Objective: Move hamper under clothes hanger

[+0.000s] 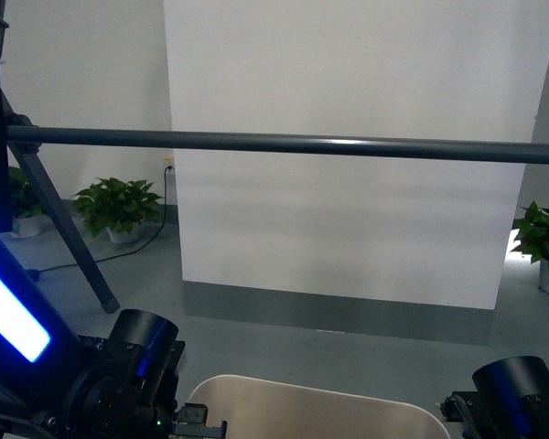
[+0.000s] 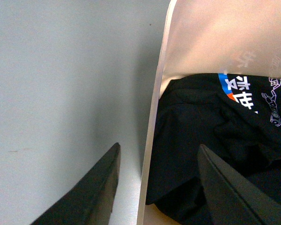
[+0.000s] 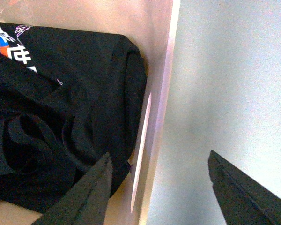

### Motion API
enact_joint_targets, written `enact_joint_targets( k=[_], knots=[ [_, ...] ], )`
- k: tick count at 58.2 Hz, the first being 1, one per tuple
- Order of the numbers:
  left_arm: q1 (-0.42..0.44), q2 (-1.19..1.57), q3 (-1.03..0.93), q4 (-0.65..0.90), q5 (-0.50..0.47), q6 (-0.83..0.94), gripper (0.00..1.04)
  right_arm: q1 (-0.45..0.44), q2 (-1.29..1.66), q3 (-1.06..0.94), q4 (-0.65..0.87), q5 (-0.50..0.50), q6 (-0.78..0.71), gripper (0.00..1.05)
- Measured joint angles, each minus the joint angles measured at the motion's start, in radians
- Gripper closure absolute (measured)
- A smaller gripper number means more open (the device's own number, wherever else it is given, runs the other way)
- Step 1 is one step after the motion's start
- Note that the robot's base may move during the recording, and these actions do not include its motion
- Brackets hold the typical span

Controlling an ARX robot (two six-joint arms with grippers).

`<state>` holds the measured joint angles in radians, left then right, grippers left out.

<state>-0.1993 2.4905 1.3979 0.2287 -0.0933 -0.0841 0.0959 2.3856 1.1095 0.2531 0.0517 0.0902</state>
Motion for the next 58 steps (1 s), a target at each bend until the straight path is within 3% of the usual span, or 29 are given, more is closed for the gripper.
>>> enact_joint_targets(
  k=[6,12,15,30,36,43,48,58],
  knots=[
    [-0.002,0.000,0.000,0.000,0.000,0.000,0.35,0.000,0.000,0.000,0.000,0.000,0.000,0.26],
    [-0.005,-0.002,0.000,0.000,0.004,0.000,0.14,0.000,0.000,0.000,0.000,0.000,0.001,0.06],
    [-0.005,-0.002,0.000,0.000,0.004,0.001,0.05,0.000,0.000,0.000,0.000,0.000,0.000,0.08],
    [-0.005,-0.002,-0.001,0.006,-0.002,-0.002,0.07,0.000,0.000,0.000,0.000,0.000,0.000,0.08],
    [-0.009,-0.002,-0.022,0.175,-0.058,-0.043,0.07,0.000,0.000,-0.002,0.008,0.007,0.002,0.08],
    [-0.012,-0.010,0.000,0.245,-0.057,-0.054,0.07,0.003,0.003,-0.073,0.284,0.107,0.096,0.08],
    [-0.013,-0.026,0.019,0.245,-0.056,-0.054,0.07,0.003,0.001,-0.088,0.420,0.120,0.139,0.08],
    [-0.014,-0.063,0.069,0.240,-0.045,-0.046,0.07,-0.002,-0.068,-0.084,0.480,0.129,0.166,0.08]
  ],
)
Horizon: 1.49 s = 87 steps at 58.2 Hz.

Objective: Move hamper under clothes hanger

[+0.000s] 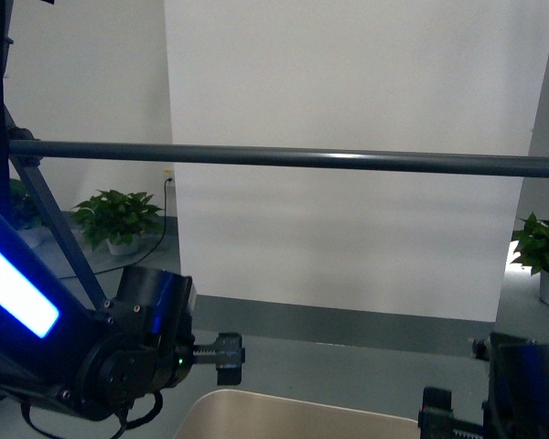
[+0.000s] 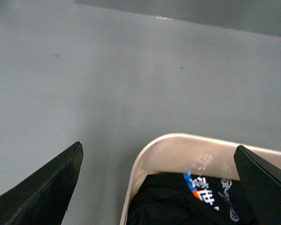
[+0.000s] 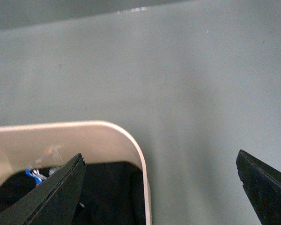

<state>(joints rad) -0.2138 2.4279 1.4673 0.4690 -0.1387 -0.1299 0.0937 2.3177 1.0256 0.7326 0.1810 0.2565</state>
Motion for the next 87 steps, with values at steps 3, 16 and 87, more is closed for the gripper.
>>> enact_joint_targets(
  k=[3,16,87],
  knots=[
    [0.000,-0.012,0.012,-0.005,0.000,0.005,0.07,-0.001,-0.033,0.000,-0.004,0.003,0.000,0.08],
    [-0.001,-0.101,0.044,-0.012,0.003,0.048,0.07,-0.001,-0.163,-0.001,-0.031,0.006,-0.026,0.08],
    [0.056,-0.775,-0.883,0.593,-0.014,0.127,0.91,0.000,-0.754,-0.657,0.444,-0.089,-0.253,0.93]
  ],
)
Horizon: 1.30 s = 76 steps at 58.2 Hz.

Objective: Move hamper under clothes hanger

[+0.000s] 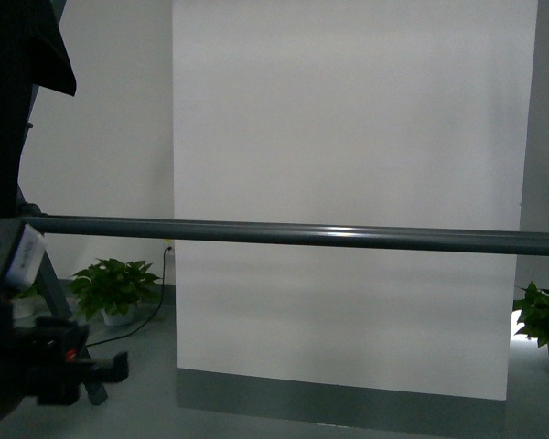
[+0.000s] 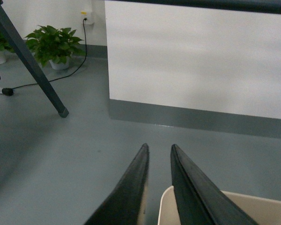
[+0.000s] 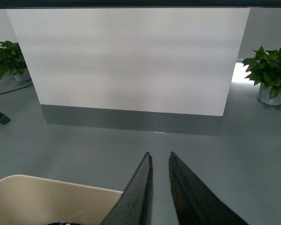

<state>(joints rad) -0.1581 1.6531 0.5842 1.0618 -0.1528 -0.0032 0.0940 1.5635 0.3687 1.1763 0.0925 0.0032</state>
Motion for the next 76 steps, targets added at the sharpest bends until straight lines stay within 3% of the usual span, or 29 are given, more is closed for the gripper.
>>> enact_joint_targets(
  k=[5,16,19,30,39,76],
  knots=[
    [0.015,-0.059,-0.080,0.015,0.019,-0.002,1.02,-0.009,-0.050,-0.046,-0.001,-0.009,-0.001,1.04],
    [0.054,-0.211,-0.243,0.027,0.051,-0.002,1.01,-0.034,-0.206,-0.161,-0.042,-0.033,-0.003,1.03],
    [0.063,-0.231,-0.290,0.069,0.060,-0.002,1.01,-0.071,-0.261,-0.194,-0.066,-0.088,-0.003,1.03],
    [0.085,-0.333,-0.401,0.056,0.085,-0.002,1.01,-0.093,-0.406,-0.261,-0.146,-0.089,-0.003,1.03],
    [0.153,-0.490,-0.471,-0.023,0.146,-0.002,1.01,-0.093,-0.553,-0.306,-0.246,-0.091,-0.003,1.03],
    [0.156,-0.956,-0.566,-0.386,0.153,-0.002,1.01,-0.093,-1.004,-0.364,-0.626,-0.091,-0.003,1.03]
  ],
)
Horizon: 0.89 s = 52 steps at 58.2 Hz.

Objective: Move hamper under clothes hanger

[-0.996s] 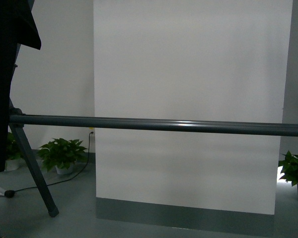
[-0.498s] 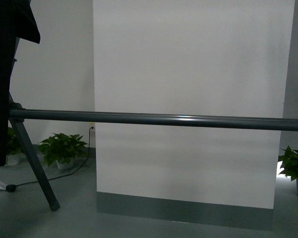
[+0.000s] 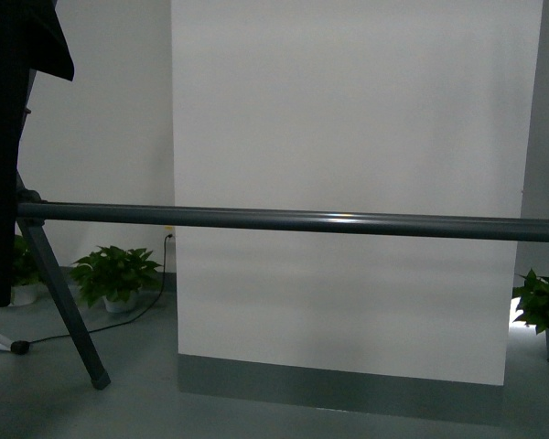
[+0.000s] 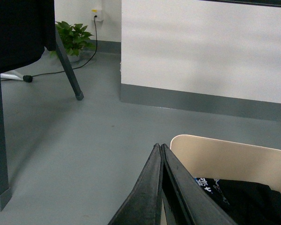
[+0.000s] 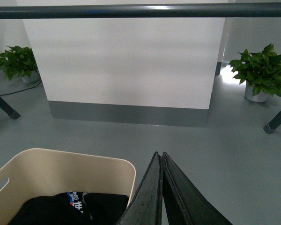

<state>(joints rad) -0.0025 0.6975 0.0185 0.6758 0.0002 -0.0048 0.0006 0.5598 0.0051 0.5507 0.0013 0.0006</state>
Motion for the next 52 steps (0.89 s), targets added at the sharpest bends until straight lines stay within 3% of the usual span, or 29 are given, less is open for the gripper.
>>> enact_joint_targets(
  k=[18,52],
  knots=[
    [0.000,-0.246,-0.001,-0.224,0.000,0.000,1.01,0.000,-0.204,0.000,-0.193,0.000,0.000,1.03],
    [0.000,-0.457,-0.001,-0.431,0.000,0.000,1.01,0.000,-0.372,0.000,-0.358,0.000,0.000,1.03]
  ],
)
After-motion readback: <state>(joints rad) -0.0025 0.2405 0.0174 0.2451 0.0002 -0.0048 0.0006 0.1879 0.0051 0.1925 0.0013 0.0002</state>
